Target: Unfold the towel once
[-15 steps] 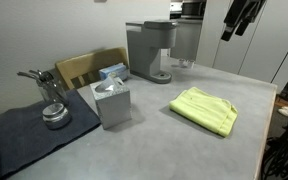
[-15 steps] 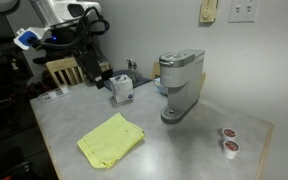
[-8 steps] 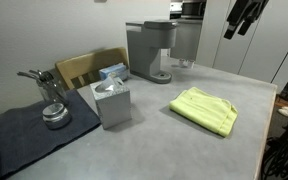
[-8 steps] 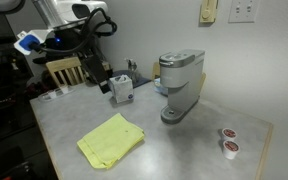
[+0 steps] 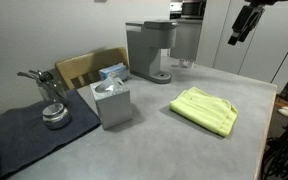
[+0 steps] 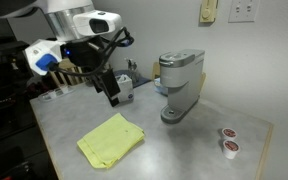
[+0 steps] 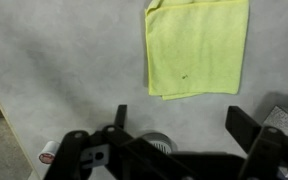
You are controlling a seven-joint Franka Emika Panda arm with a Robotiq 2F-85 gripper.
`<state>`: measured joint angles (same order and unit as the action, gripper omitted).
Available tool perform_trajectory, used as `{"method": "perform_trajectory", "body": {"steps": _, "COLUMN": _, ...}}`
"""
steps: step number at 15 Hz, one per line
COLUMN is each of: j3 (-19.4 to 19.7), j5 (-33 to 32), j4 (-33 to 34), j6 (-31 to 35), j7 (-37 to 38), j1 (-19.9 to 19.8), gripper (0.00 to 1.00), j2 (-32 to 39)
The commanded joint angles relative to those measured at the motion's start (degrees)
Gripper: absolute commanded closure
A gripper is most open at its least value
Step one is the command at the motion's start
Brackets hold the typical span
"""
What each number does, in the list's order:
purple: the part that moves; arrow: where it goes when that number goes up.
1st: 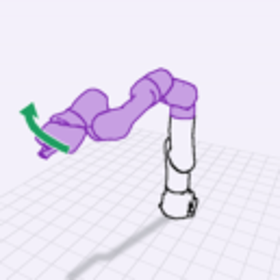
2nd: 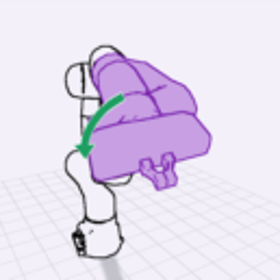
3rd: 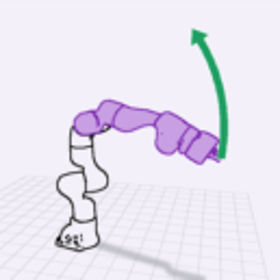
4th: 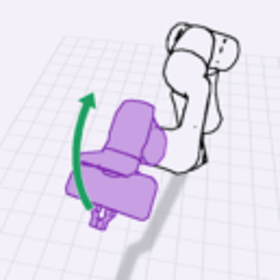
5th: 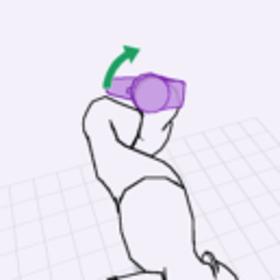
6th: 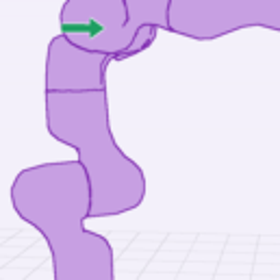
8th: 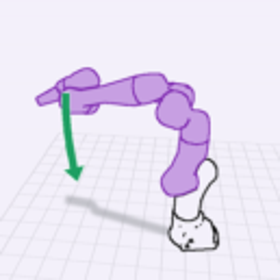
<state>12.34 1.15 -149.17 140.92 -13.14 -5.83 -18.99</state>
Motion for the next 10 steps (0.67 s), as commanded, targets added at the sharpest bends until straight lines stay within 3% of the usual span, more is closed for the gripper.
{"method": "perform_trajectory", "body": {"steps": 1, "j3": 2.96, "j5": 2.30, "j4": 2.52, "j6": 0.91, "j7": -7.50, "j1": 0.27, "gripper": 0.00, "j2": 5.10}}
{"method": "perform_trajectory", "body": {"steps": 5, "j3": 4.61, "j5": 4.78, "j4": 5.14, "j6": 0.18, "j7": -14.07, "j1": 0.30, "gripper": 0.00, "j2": 9.77}}
{"method": "perform_trajectory", "body": {"steps": 10, "j3": 3.21, "j5": 3.24, "j4": 4.26, "j6": 0.11, "j7": -12.31, "j1": -0.91, "gripper": 0.00, "j2": 8.35}}
